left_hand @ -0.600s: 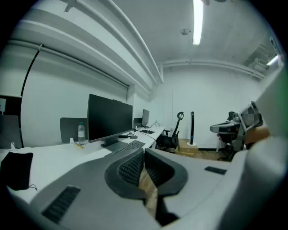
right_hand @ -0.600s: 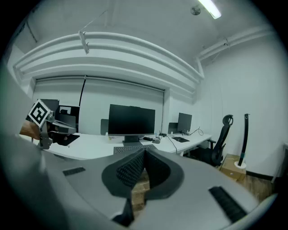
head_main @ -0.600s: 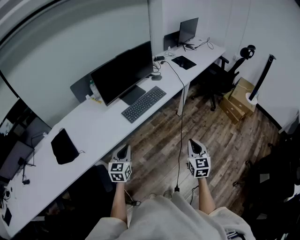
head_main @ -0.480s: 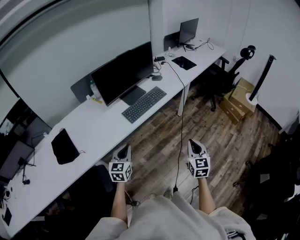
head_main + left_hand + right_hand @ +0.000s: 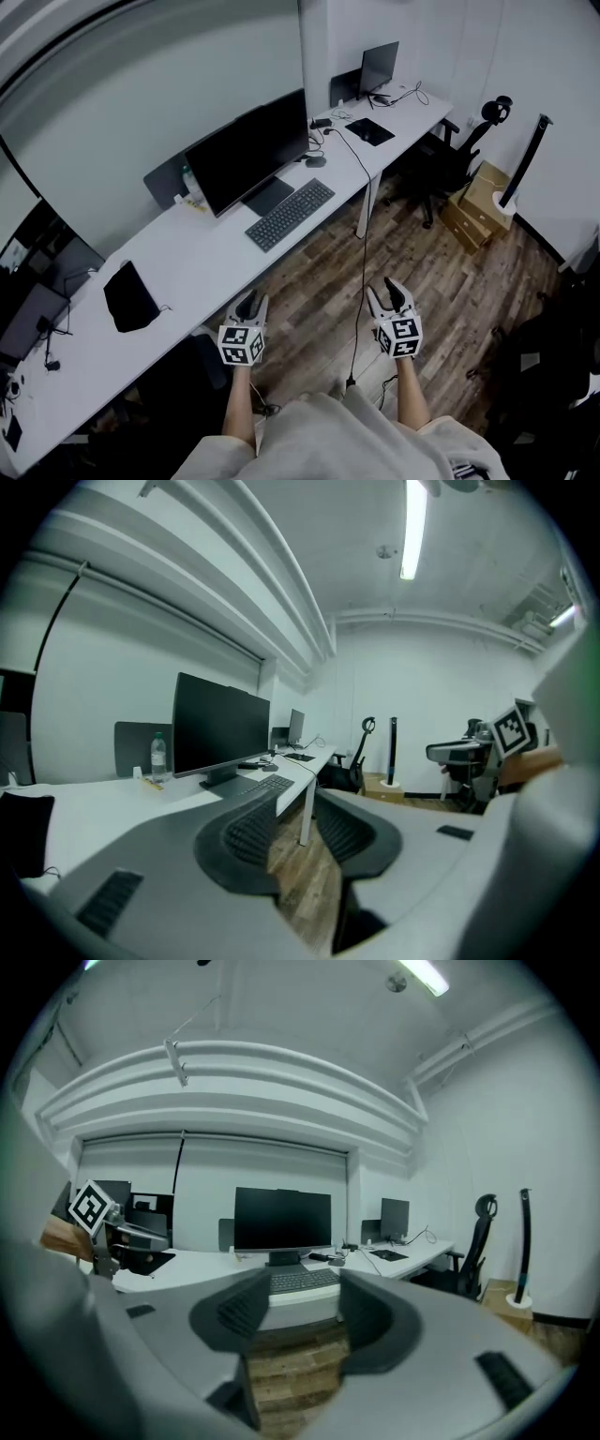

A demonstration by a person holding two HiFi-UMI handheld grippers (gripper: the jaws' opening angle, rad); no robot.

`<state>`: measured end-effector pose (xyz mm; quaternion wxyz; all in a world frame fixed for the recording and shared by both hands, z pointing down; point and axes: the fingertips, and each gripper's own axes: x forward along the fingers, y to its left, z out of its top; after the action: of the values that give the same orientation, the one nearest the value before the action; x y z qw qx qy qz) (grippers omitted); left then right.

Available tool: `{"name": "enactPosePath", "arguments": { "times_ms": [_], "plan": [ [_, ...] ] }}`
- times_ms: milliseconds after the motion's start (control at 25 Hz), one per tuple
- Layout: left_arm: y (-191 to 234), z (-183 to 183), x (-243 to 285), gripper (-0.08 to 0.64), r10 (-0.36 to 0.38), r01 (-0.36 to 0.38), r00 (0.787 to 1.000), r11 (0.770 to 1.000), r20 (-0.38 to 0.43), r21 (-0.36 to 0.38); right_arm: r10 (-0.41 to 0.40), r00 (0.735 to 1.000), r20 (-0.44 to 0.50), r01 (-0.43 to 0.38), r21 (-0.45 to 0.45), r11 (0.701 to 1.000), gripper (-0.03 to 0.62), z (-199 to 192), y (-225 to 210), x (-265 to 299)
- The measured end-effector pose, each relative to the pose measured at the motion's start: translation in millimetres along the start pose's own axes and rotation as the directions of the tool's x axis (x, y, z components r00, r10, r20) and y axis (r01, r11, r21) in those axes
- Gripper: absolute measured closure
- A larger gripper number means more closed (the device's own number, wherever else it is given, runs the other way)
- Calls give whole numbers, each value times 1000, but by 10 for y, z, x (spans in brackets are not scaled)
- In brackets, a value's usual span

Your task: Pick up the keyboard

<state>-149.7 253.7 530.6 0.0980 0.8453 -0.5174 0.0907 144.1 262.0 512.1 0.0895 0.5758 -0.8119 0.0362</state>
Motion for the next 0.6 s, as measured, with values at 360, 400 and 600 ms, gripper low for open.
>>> {"name": "enactPosePath", "arguments": {
  "times_ms": [360, 400, 600],
  "plan": [
    [-166, 48, 121, 262, -51, 50, 998, 999, 40, 7, 13, 1000, -7, -13, -20, 1000, 170, -90, -36, 49],
    [-186, 35, 134, 262, -49, 49, 998, 999, 38, 8, 13, 1000, -13, -13, -22, 1000, 170, -114, -58, 41],
    [-299, 1, 202, 262, -43, 43, 999, 999, 30, 6, 18, 999, -29, -19, -22, 1000, 170, -192, -160, 21]
  ]
}}
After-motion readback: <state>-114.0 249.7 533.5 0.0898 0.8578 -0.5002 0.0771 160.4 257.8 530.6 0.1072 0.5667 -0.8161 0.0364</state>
